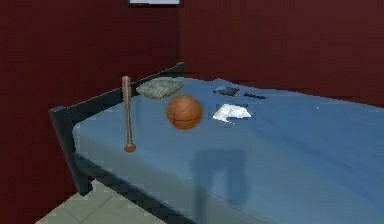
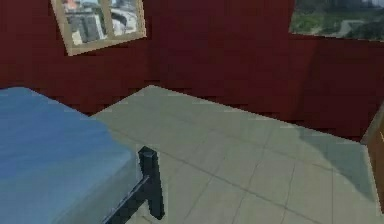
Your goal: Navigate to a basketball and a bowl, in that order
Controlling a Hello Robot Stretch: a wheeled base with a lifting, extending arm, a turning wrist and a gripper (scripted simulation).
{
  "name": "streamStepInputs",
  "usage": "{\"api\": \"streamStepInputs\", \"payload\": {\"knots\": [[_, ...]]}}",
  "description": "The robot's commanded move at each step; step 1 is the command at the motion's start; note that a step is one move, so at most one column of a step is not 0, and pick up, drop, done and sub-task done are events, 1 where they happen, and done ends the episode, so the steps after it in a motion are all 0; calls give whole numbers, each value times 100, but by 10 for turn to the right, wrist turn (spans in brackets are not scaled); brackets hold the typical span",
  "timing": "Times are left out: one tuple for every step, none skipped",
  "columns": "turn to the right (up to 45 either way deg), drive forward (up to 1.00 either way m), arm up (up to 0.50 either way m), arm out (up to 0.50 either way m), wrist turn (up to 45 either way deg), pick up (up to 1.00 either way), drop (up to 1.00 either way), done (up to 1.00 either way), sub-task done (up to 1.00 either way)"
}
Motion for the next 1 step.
{"api": "streamStepInputs", "payload": {"knots": [[450, 0, 0, 0, 0, 0, 0, 0, 0]]}}
